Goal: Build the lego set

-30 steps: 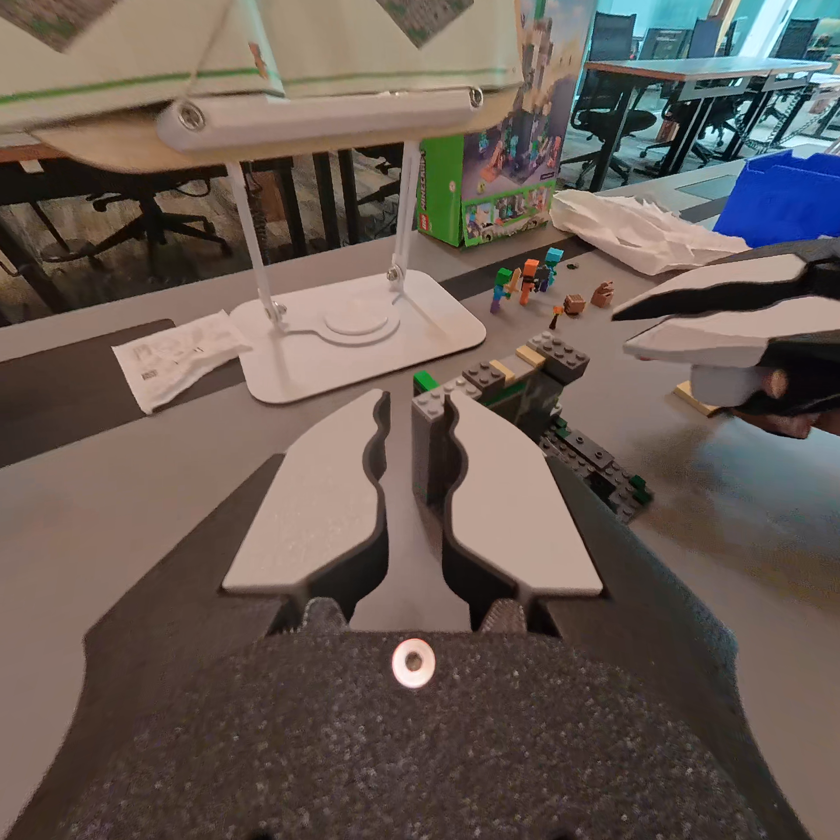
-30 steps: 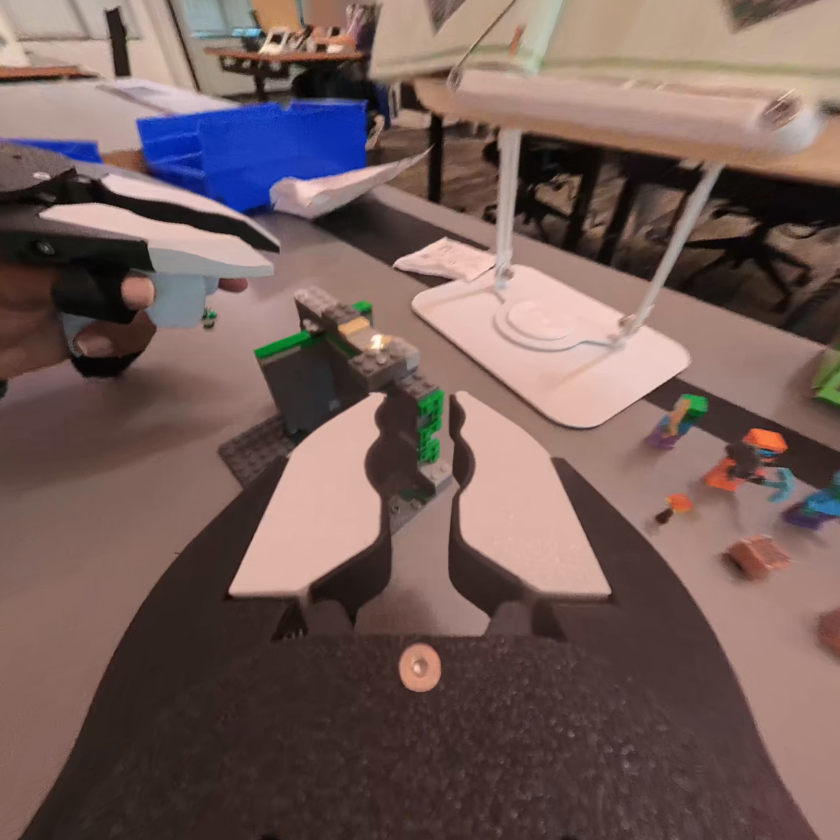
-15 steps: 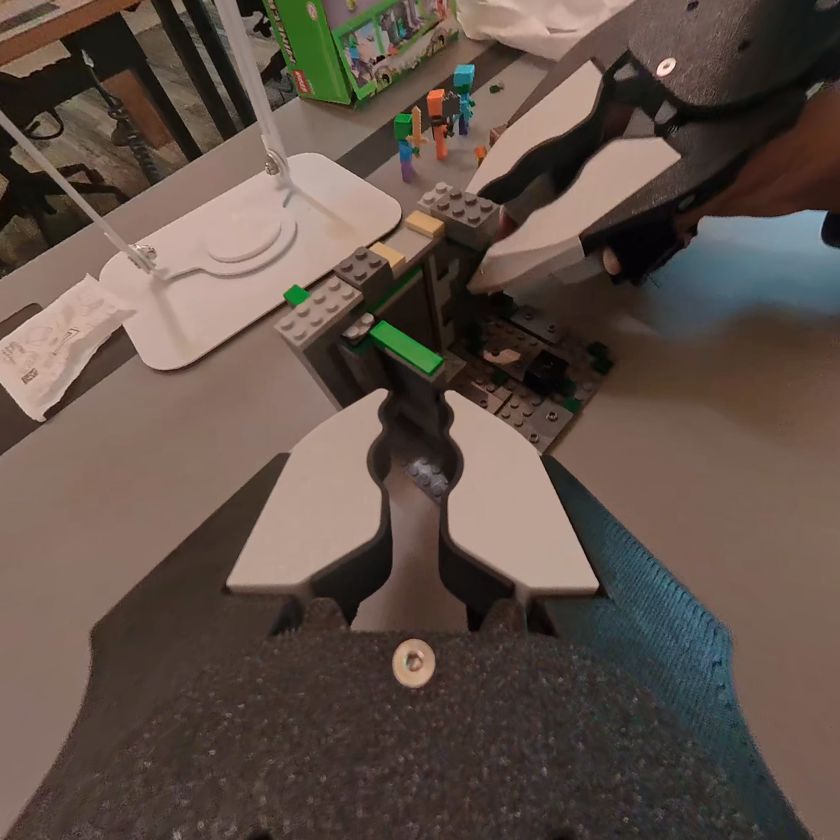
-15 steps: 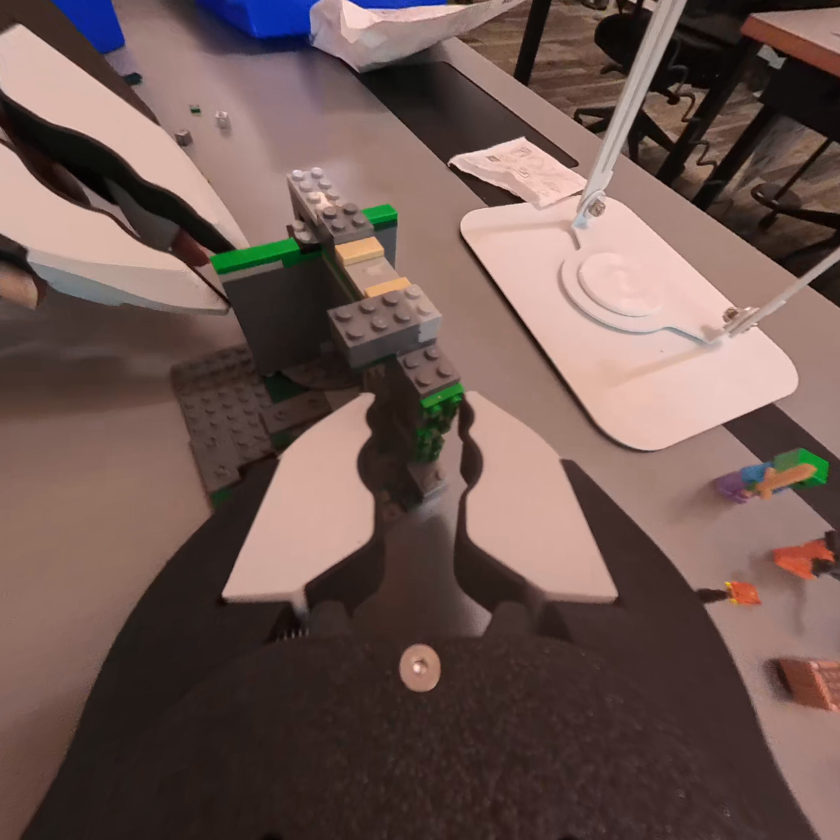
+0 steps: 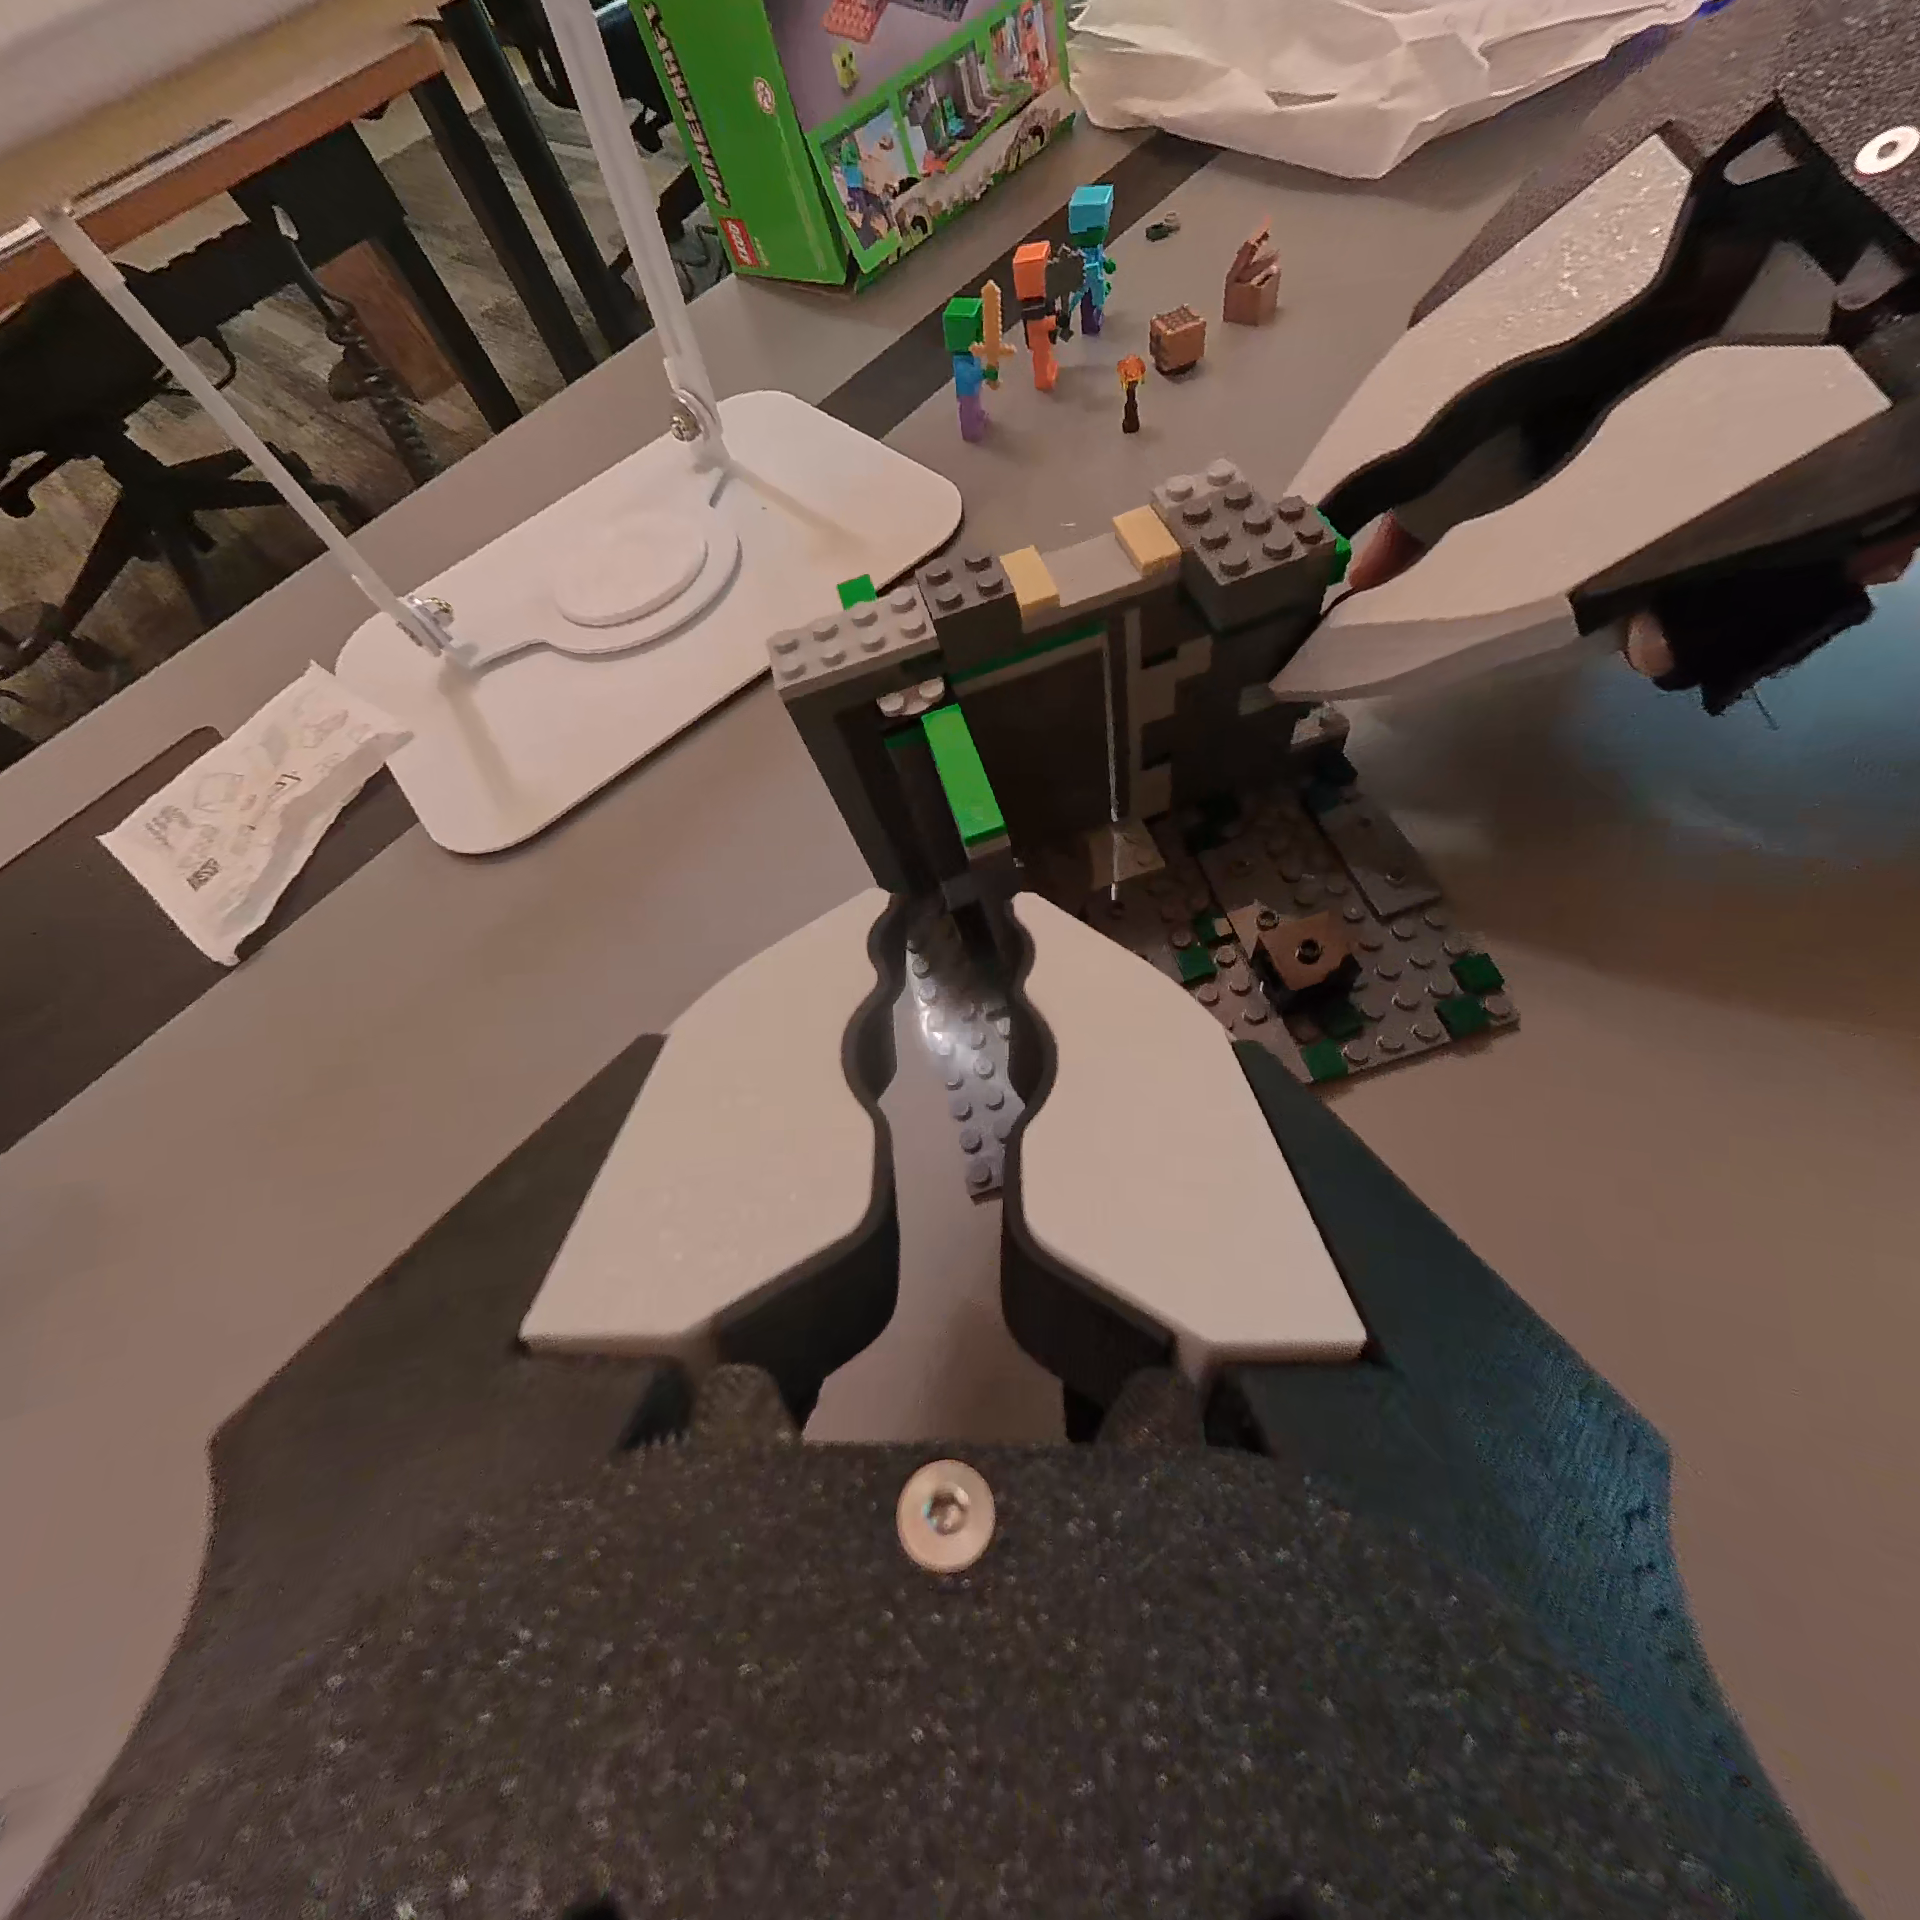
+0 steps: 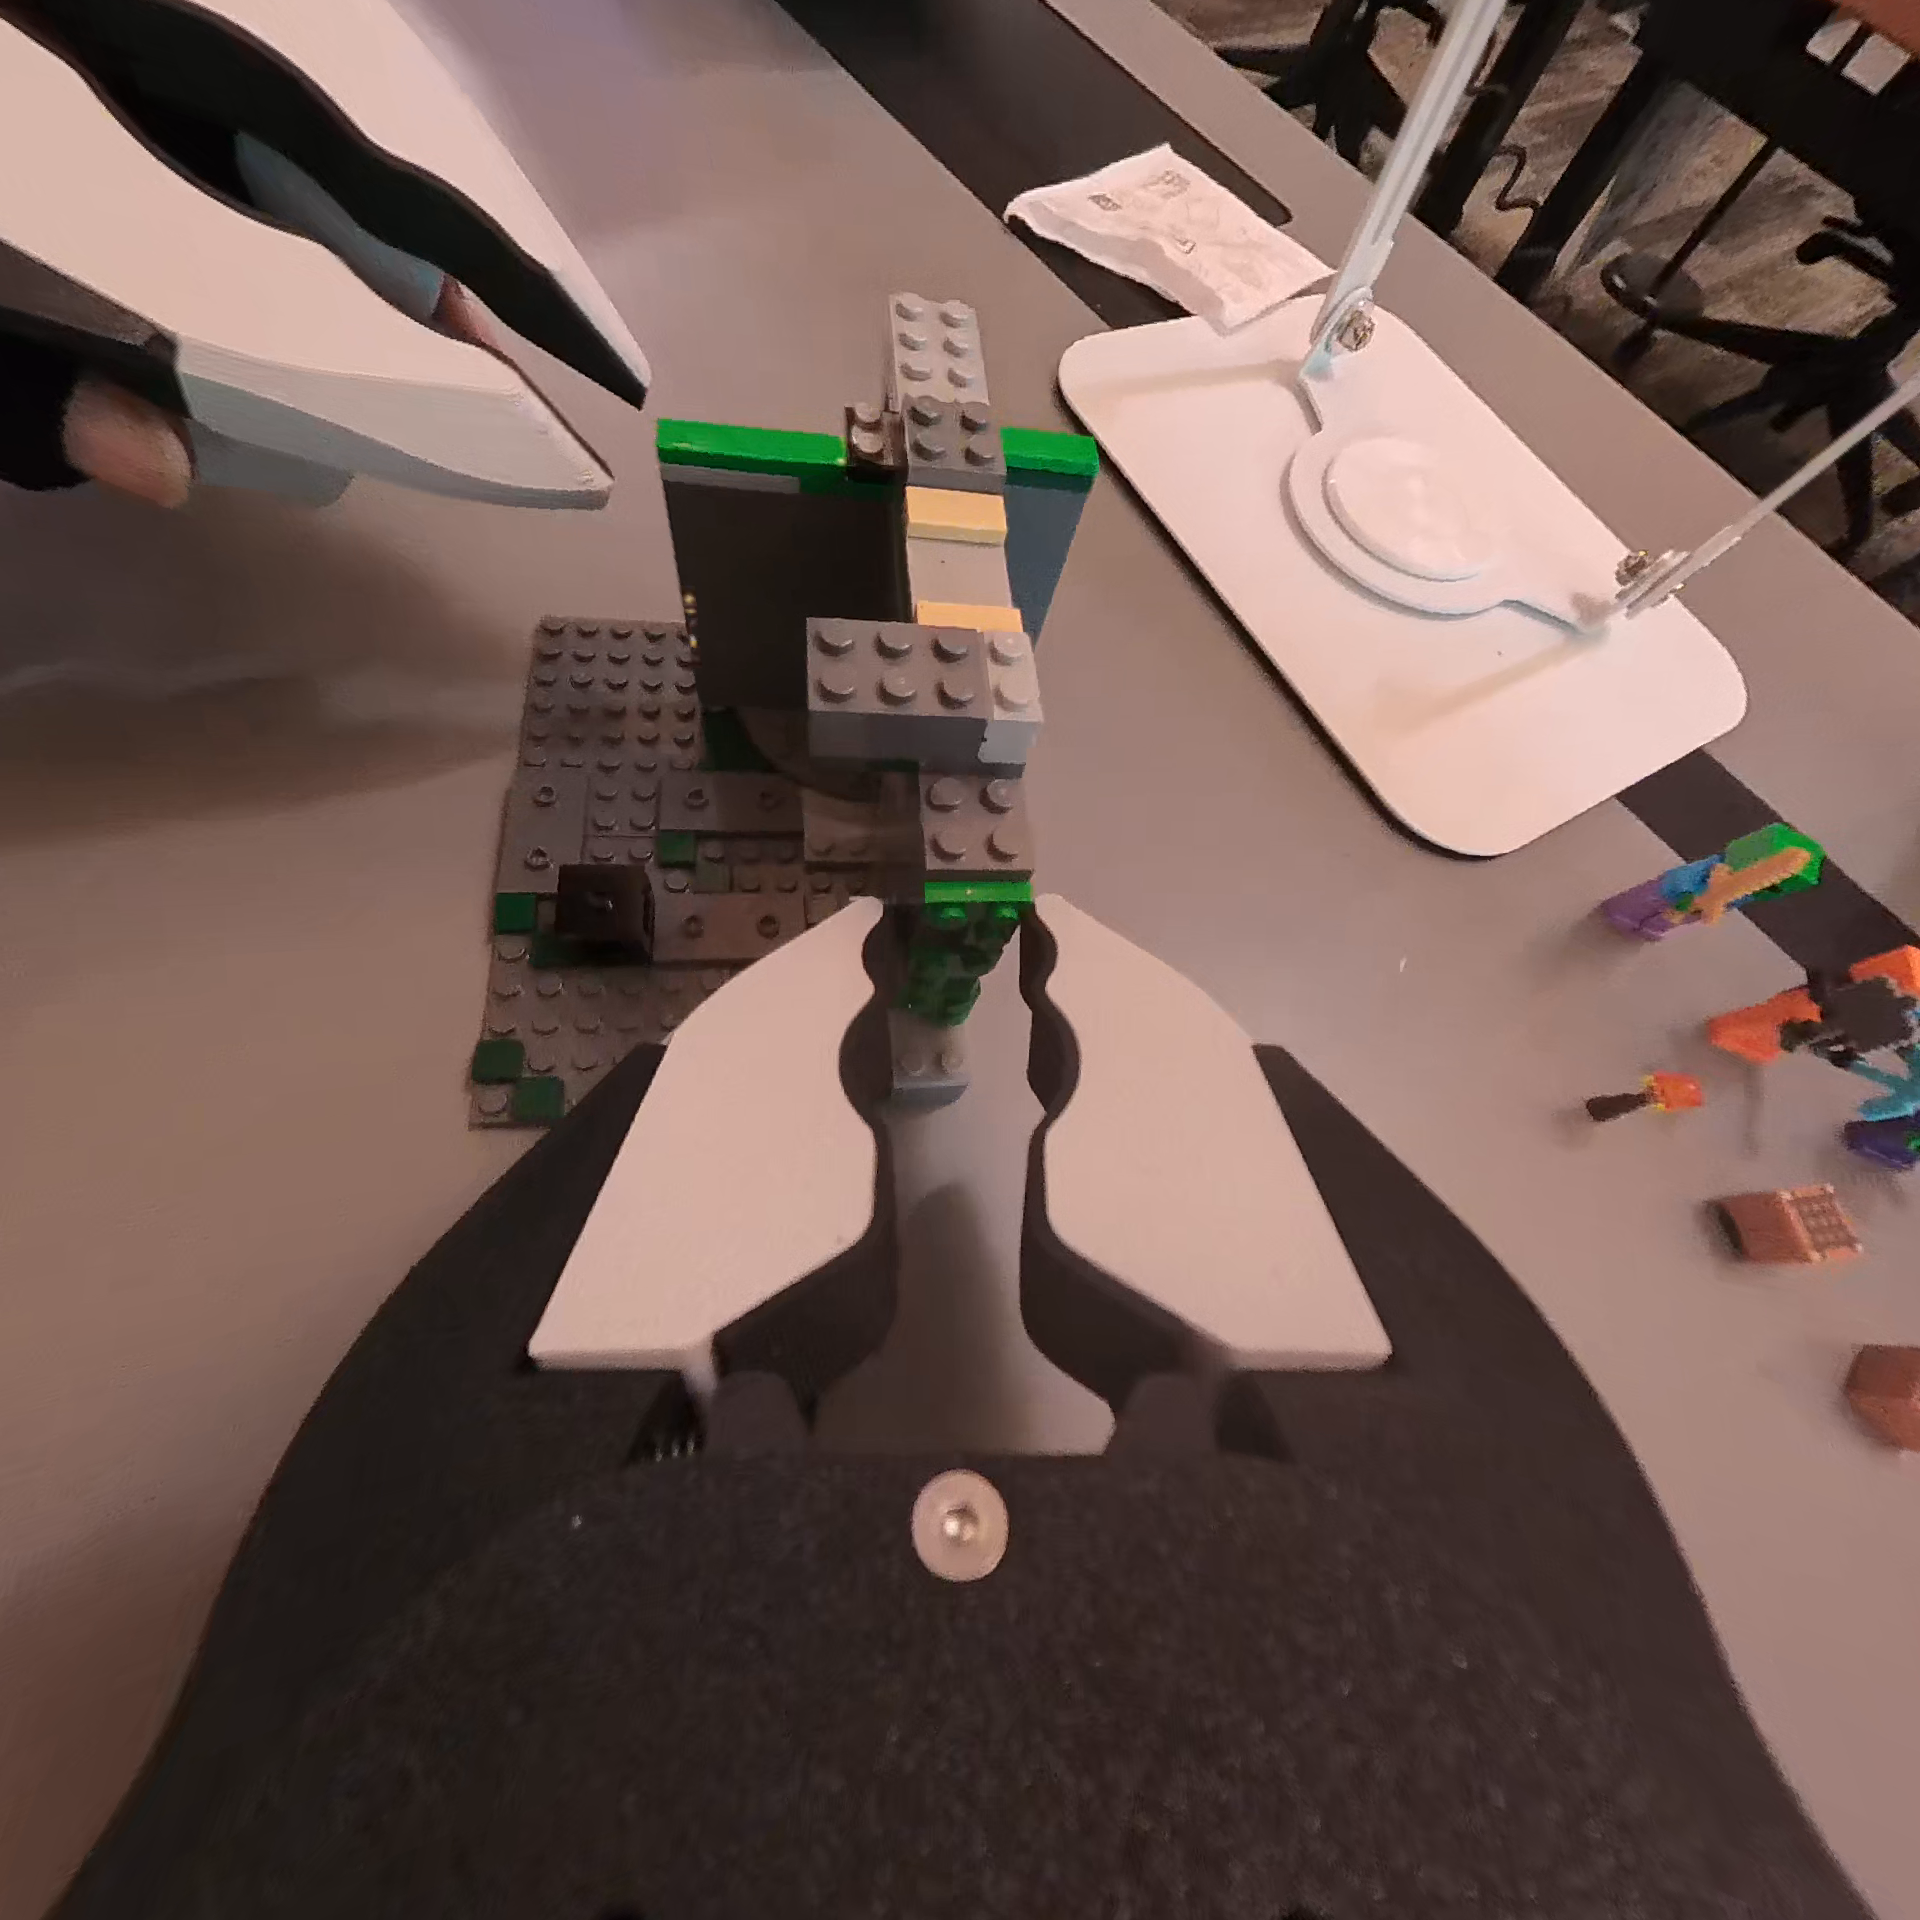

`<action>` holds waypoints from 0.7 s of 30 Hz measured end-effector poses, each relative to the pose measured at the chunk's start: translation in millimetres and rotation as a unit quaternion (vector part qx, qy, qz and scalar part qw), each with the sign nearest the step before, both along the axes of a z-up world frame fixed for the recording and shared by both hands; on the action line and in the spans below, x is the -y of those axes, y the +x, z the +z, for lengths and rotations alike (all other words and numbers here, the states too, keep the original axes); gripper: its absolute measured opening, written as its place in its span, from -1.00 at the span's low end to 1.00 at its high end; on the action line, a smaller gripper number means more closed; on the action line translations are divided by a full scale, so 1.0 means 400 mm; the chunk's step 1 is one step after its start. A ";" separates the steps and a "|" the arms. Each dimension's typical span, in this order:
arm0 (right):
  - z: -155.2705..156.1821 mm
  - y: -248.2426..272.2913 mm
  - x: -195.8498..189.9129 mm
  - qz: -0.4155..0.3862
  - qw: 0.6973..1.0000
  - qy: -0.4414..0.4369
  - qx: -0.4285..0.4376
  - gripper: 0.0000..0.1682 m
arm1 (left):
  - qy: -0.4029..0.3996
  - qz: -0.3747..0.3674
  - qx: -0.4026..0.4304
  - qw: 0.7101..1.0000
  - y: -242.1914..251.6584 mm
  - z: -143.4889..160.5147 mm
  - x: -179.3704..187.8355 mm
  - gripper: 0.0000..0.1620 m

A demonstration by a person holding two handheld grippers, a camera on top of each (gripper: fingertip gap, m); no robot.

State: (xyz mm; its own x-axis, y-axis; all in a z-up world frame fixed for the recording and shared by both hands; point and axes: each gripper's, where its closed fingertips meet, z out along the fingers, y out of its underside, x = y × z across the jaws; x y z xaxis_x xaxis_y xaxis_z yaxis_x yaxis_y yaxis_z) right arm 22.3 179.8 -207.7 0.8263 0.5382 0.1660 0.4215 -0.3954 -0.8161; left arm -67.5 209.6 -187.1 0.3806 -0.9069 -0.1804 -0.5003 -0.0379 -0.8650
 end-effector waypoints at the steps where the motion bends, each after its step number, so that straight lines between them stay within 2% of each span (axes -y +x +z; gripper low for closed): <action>1: -0.001 -0.005 0.005 -0.002 1.000 -0.002 -0.002 -0.74 | 0.004 0.001 -0.002 1.000 -0.001 0.000 0.000 -0.80; 10: -0.001 -0.032 0.051 -0.006 1.000 0.004 -0.010 -0.76 | 0.007 -0.003 0.000 1.000 0.009 -0.015 0.004 -0.82; 21: 0.007 -0.054 0.070 0.026 0.999 0.008 -0.019 -0.77 | 0.012 -0.004 0.014 1.000 0.015 -0.014 0.001 -0.84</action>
